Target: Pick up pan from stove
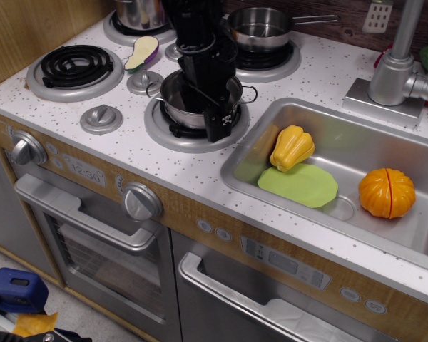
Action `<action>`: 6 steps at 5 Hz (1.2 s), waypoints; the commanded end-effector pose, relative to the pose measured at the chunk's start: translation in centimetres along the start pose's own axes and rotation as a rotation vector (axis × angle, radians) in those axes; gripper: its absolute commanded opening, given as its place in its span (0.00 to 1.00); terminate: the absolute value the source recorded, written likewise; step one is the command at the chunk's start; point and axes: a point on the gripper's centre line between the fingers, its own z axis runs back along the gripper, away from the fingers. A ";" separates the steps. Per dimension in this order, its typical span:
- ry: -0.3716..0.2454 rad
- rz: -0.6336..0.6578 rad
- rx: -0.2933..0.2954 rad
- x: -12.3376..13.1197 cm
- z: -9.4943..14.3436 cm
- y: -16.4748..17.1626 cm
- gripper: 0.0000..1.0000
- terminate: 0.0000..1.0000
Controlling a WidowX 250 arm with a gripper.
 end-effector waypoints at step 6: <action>-0.030 -0.106 0.108 2.1 6.2 2.2 0.00 0.00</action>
